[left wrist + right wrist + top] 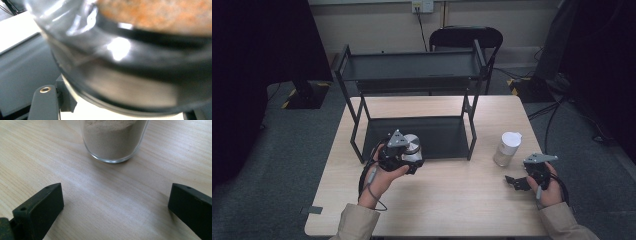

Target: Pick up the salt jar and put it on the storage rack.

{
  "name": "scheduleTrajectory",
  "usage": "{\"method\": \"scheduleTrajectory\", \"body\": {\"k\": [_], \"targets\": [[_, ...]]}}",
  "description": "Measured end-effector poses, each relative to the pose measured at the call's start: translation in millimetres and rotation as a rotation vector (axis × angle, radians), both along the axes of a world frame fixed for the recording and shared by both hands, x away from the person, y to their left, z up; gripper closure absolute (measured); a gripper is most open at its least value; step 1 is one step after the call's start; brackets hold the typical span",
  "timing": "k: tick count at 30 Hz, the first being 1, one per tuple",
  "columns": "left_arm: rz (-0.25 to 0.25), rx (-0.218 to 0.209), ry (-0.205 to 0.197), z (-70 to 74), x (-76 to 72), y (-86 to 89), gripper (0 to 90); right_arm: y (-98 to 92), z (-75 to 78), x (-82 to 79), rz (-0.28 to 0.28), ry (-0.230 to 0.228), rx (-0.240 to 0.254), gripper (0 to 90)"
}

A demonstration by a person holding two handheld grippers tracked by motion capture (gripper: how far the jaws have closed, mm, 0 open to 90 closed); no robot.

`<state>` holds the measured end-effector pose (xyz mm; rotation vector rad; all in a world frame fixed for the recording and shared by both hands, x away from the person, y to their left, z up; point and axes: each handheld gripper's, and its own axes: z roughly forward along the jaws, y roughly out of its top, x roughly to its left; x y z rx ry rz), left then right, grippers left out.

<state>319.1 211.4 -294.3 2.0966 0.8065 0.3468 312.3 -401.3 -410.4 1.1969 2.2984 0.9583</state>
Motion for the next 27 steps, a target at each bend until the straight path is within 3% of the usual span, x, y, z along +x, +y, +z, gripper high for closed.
{"method": "scheduleTrajectory", "body": {"k": [5, 18, 27], "targets": [[-0.005, 0.019, -0.006, 12.0, 3.9, -4.3, 30.8, 0.0, 0.0, 0.0, 0.000, 0.000, 0.000, 0.0], [0.002, 0.008, -0.008, 42.8, 14.3, -5.6, 30.8, 0.0, 0.0, 0.0, 0.000, 0.000, 0.000, 0.0], [0.009, 0.029, -0.014, 62.6, 19.8, -8.9, 30.9, 0.0, 0.0, 0.0, 0.000, 0.000, 0.000, 0.0]]}}
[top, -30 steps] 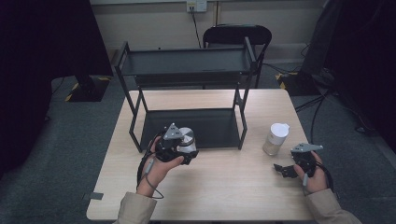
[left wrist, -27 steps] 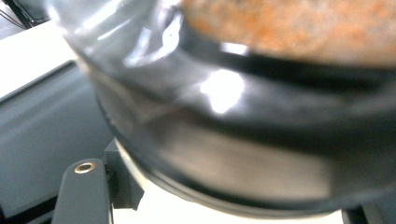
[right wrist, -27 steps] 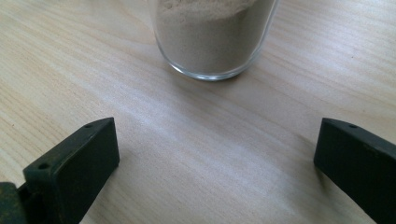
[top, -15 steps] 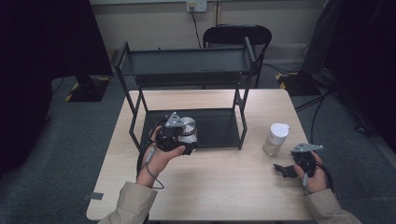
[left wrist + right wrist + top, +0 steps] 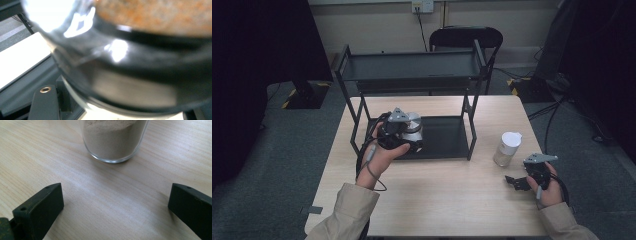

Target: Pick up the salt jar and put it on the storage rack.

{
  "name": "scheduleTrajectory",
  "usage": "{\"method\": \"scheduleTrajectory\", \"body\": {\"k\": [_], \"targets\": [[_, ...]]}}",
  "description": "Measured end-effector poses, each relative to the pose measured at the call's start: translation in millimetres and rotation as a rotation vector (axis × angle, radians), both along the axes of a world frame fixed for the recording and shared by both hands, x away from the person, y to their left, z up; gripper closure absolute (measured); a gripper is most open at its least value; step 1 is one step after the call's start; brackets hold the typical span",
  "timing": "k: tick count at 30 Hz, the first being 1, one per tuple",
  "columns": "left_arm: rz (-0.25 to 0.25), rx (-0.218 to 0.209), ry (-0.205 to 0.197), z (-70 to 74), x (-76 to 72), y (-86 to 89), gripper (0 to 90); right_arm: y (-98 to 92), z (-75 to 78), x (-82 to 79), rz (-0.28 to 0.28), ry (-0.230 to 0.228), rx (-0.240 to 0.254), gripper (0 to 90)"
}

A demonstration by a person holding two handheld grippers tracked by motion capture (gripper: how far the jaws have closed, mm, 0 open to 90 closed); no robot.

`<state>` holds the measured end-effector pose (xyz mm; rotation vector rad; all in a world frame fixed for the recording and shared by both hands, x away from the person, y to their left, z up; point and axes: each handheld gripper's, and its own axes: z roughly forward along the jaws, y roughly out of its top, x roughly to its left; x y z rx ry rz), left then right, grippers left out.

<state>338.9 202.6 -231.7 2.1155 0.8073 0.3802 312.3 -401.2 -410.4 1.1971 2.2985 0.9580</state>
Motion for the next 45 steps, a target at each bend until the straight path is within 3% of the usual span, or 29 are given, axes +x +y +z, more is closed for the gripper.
{"method": "scheduleTrajectory", "body": {"k": [20, 45], "targets": [[0.003, -0.004, 0.005, 26.7, 17.5, -1.4, 30.9, 0.0, 0.0, 0.0, 0.000, 0.000, 0.000, 0.0], [0.038, 0.001, -0.023, 64.7, 27.8, -5.9, 30.9, 0.0, 0.0, 0.0, 0.000, 0.000, 0.000, 0.0]]}}
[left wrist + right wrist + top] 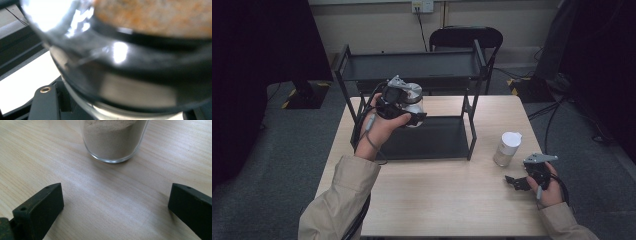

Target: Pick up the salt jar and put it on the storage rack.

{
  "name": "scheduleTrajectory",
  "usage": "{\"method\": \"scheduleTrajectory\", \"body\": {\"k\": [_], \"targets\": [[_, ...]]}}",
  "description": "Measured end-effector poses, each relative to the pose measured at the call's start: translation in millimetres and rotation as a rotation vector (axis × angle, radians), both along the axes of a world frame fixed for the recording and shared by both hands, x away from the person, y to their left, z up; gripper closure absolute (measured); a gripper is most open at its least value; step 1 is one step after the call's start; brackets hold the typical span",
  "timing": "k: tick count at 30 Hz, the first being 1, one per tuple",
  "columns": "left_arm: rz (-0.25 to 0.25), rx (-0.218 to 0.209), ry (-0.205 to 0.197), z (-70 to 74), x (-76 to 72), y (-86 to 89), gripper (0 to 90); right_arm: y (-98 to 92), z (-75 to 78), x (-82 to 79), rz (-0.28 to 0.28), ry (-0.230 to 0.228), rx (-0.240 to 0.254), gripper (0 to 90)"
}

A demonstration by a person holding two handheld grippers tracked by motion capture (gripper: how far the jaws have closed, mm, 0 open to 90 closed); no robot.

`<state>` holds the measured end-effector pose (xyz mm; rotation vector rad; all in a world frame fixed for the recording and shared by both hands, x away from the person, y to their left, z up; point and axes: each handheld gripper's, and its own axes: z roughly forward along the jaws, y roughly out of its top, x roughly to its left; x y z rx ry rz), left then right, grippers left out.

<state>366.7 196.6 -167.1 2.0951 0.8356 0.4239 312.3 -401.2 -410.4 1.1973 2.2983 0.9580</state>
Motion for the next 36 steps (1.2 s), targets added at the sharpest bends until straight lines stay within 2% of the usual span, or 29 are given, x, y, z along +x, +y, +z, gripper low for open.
{"method": "scheduleTrajectory", "body": {"k": [21, 36], "targets": [[0.053, 0.006, -0.017, 26.7, 9.9, -0.3, 30.9, 0.0, 0.0, 0.0, 0.000, 0.000, 0.000, 0.0], [0.061, 0.010, -0.026, 44.3, 19.5, -0.4, 30.9, -0.1, 0.0, 0.0, 0.000, 0.000, 0.000, 0.0]]}}
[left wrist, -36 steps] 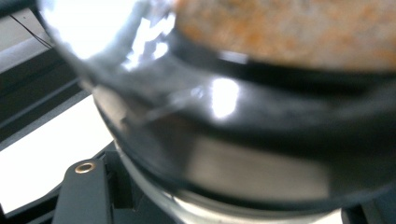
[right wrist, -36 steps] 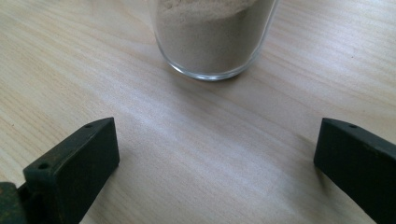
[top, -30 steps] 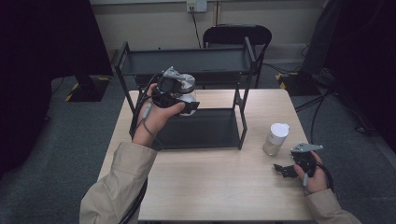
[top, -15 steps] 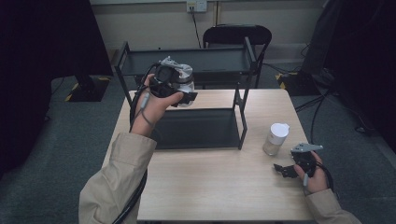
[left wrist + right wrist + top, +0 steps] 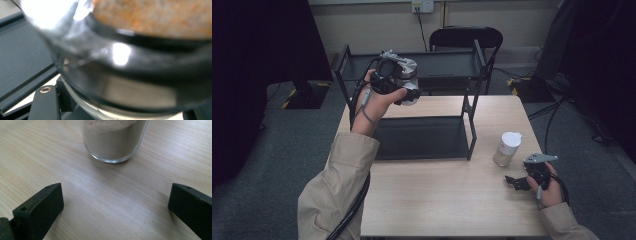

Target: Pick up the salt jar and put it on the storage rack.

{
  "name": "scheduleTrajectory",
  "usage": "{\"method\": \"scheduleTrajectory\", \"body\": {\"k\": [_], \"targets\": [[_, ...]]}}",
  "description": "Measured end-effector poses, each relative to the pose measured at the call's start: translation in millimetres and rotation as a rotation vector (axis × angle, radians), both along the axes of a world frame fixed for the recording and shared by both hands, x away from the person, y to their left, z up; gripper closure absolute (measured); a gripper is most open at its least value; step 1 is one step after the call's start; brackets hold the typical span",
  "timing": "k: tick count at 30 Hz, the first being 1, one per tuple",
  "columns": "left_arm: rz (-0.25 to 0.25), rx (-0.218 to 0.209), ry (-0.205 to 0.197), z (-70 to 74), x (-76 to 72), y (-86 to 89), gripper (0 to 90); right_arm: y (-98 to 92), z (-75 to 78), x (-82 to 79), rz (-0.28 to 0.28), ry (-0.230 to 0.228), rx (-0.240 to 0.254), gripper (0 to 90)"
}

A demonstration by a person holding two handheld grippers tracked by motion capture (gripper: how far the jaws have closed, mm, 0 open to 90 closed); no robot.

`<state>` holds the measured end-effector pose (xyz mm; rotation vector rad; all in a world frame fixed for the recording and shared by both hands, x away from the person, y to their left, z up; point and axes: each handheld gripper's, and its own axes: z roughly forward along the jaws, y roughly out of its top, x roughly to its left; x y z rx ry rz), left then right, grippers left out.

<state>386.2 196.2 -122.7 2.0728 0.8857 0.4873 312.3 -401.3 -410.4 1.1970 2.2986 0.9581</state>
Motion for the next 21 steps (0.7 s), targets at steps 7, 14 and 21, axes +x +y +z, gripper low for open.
{"method": "scheduleTrajectory", "body": {"k": [7, 14, 21], "targets": [[0.004, -0.009, -0.001, 6.1, 4.3, -0.8, 30.9, 0.0, 0.0, 0.0, 0.000, 0.000, 0.000, 0.0], [0.014, -0.010, -0.001, 14.1, 8.9, -4.1, 30.9, 0.0, 0.0, 0.0, 0.000, 0.000, 0.000, 0.0], [0.006, -0.003, -0.004, 24.1, 14.6, -9.4, 30.9, 0.0, 0.0, 0.0, 0.000, 0.000, 0.000, 0.0]]}}
